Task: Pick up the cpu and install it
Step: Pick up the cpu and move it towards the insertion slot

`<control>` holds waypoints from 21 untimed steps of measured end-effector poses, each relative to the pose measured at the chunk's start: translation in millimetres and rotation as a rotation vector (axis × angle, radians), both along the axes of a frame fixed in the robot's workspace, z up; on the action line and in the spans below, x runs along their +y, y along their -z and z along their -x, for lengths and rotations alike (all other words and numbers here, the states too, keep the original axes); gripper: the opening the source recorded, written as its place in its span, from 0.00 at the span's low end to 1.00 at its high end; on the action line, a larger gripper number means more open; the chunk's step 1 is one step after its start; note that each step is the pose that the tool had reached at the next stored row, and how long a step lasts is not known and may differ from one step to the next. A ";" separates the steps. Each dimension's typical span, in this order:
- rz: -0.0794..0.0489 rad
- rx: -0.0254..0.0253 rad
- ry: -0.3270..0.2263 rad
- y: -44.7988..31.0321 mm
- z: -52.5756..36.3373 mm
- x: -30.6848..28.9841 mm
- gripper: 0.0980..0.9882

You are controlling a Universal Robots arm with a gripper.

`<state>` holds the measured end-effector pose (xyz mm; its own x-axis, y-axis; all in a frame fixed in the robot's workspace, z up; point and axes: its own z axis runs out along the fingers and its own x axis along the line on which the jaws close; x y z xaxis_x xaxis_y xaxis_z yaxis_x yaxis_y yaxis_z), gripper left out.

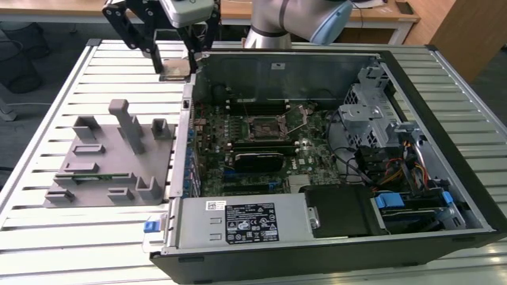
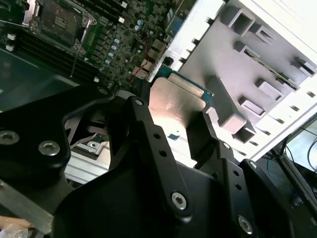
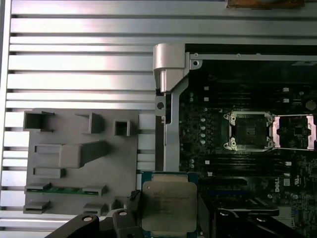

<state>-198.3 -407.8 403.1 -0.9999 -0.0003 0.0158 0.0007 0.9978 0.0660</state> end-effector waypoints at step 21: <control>0.000 0.0003 -0.003 1.1 -40.1 12.0 0.50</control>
